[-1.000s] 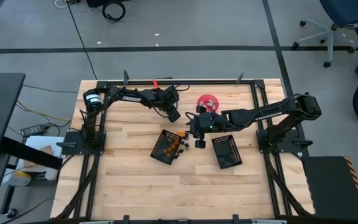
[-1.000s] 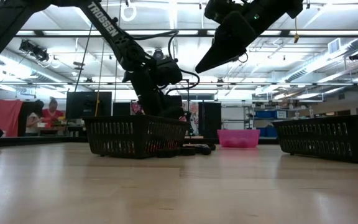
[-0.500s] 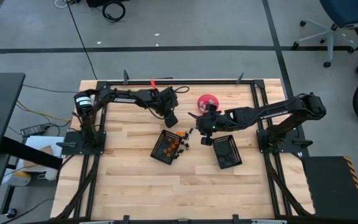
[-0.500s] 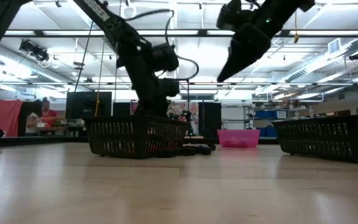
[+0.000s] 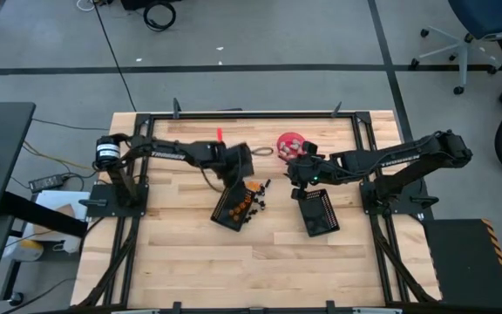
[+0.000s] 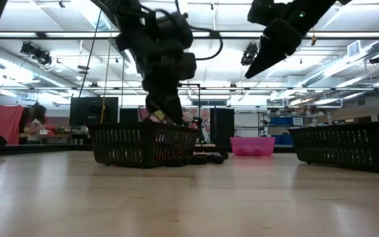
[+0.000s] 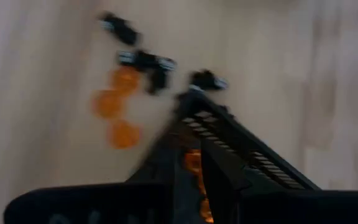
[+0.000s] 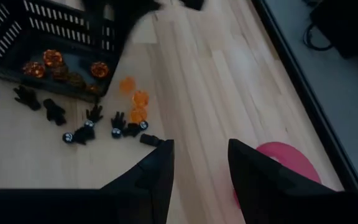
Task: Sort Halloween decoration
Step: Put the orange pumpkin toy into the left black bin
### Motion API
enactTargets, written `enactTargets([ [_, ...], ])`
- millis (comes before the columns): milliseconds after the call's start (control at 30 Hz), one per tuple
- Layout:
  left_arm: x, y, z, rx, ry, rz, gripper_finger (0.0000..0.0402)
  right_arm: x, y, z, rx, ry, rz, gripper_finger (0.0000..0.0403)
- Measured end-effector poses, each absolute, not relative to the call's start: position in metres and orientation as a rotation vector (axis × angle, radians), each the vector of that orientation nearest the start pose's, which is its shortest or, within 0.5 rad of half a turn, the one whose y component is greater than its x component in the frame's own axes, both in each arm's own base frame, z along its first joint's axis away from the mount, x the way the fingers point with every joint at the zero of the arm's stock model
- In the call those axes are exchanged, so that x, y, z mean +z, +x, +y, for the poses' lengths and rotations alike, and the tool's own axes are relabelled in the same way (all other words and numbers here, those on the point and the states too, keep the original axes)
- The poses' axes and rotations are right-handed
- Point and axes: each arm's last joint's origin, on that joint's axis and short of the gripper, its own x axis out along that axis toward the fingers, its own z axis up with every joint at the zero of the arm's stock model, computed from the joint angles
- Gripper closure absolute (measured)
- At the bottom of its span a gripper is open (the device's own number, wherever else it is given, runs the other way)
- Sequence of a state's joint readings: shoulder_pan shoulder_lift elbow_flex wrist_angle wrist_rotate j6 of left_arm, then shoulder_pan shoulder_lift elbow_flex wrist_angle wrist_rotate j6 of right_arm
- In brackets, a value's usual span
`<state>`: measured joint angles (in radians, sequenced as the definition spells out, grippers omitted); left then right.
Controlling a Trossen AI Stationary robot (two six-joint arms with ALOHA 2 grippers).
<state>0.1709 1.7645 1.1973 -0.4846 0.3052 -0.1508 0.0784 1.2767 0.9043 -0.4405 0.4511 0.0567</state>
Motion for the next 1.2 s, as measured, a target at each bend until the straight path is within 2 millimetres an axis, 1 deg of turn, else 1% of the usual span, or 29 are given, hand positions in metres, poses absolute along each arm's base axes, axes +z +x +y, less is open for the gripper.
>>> enactTargets([
  [67, 0.198, 0.354, 0.042, -0.064, -0.353, 1.046, 0.0350, 0.254, 0.254, 0.007, -0.377, -0.159, 0.768, 0.0247],
  [133, 0.198, 0.355, 0.037, -0.019, -0.307, 1.053, 0.0350, 0.253, 0.253, 0.007, -0.377, -0.154, 0.751, 0.0247],
  [200, 0.197, 0.354, 0.038, 0.053, -0.259, 1.063, 0.0349, 0.252, 0.253, 0.007, -0.375, -0.153, 0.731, 0.0247],
  [333, 0.198, 0.355, 0.040, 0.114, -0.226, 1.044, 0.0348, 0.251, 0.254, 0.007, -0.370, -0.164, 0.723, 0.0247],
  [500, 0.199, 0.357, 0.051, 0.225, -0.279, 1.001, 0.0348, 0.253, 0.257, 0.007, -0.367, -0.167, 0.700, 0.0247],
  [633, 0.188, 0.357, 0.069, 0.289, -0.333, 1.022, 0.0340, 0.255, 0.258, 0.007, -0.360, -0.179, 0.673, 0.0247],
  [733, 0.185, 0.356, 0.079, 0.313, -0.344, 1.024, 0.0319, 0.256, 0.260, 0.007, -0.354, -0.183, 0.655, 0.0247],
  [867, 0.185, 0.354, 0.092, 0.345, -0.362, 1.006, 0.0275, 0.257, 0.260, 0.007, -0.350, -0.185, 0.653, 0.0247],
  [967, 0.185, 0.353, 0.099, 0.362, -0.370, 1.002, 0.0242, 0.257, 0.260, 0.007, -0.348, -0.193, 0.653, 0.0247],
  [1033, 0.181, 0.356, 0.100, 0.362, -0.365, 1.011, 0.0224, 0.257, 0.261, 0.007, -0.347, -0.195, 0.648, 0.0247],
  [1100, 0.175, 0.359, 0.099, 0.352, -0.347, 1.059, 0.0210, 0.257, 0.261, 0.007, -0.346, -0.198, 0.646, 0.0247],
  [1200, 0.170, 0.372, 0.097, 0.350, -0.295, 1.106, 0.0203, 0.257, 0.261, 0.006, -0.340, -0.193, 0.644, 0.0247],
])
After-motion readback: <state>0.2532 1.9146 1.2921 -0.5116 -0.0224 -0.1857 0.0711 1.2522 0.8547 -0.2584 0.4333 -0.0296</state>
